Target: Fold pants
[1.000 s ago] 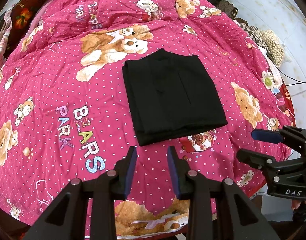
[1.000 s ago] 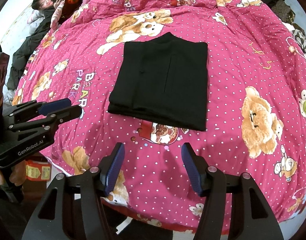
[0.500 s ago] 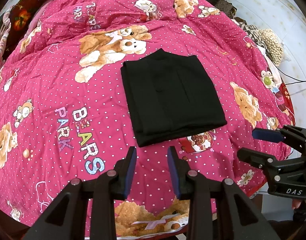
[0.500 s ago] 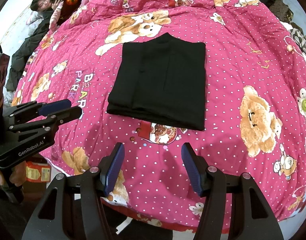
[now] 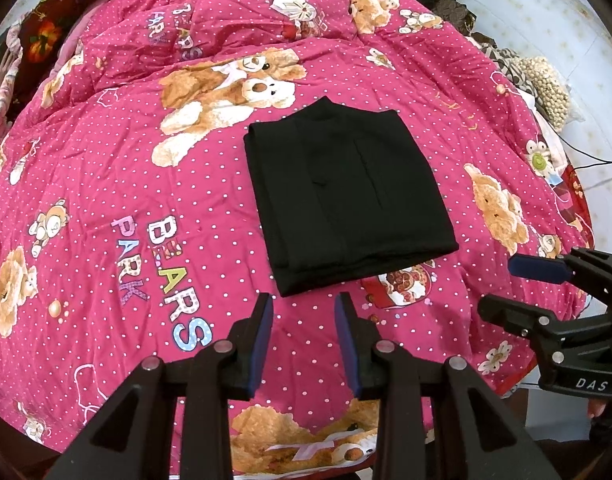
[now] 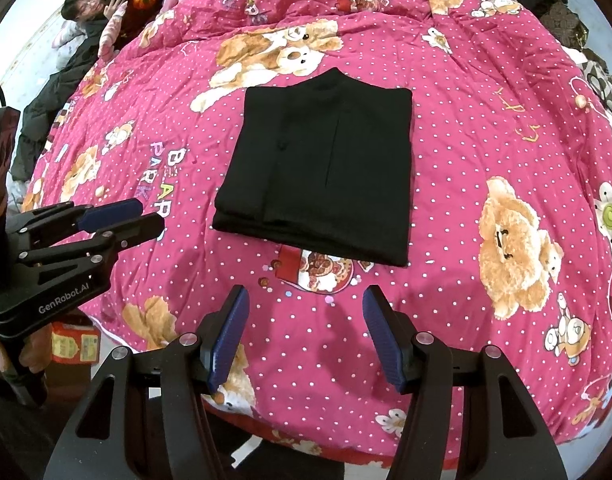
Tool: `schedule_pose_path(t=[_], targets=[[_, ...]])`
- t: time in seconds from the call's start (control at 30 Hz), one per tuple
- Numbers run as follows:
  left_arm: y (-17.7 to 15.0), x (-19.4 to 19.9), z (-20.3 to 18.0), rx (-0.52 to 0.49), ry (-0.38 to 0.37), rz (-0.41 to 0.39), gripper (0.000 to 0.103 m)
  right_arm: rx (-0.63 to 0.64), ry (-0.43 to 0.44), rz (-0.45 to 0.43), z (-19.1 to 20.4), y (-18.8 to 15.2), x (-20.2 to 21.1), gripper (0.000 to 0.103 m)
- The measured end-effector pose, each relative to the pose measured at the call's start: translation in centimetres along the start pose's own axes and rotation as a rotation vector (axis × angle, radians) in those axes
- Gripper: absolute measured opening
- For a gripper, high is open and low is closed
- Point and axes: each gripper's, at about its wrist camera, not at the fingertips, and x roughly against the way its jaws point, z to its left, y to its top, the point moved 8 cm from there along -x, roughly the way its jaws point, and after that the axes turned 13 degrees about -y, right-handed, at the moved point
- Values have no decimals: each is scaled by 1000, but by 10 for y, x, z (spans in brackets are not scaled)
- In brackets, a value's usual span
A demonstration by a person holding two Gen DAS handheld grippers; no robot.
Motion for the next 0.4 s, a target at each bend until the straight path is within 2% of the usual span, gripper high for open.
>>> schedule_pose_path(t=[0.33,0.4], targets=[[2,-1,-2,3,11,-13,34,-2,-2,7,-1,-3,-3,60],[3,-1,-3,7,10,-13,37,-3,-2,7,0,-4,-3,60]])
